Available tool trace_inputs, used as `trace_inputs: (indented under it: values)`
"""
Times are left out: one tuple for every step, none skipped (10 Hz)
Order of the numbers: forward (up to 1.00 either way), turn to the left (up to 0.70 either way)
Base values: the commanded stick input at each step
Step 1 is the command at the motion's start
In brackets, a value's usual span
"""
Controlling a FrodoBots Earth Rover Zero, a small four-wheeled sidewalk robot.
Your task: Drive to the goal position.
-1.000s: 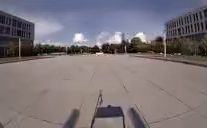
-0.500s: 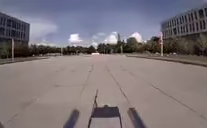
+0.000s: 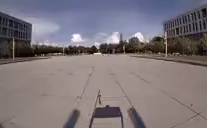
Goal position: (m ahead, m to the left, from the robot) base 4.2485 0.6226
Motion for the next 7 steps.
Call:
trace_inputs:
  values:
    - [1.0, -0.04]
    - [1.0, -0.1]
    - [1.0, -0.15]
    - [1.0, -0.2]
    - [1.0, -0.25]
    - [1.0, -0.3]
    - [1.0, -0.36]
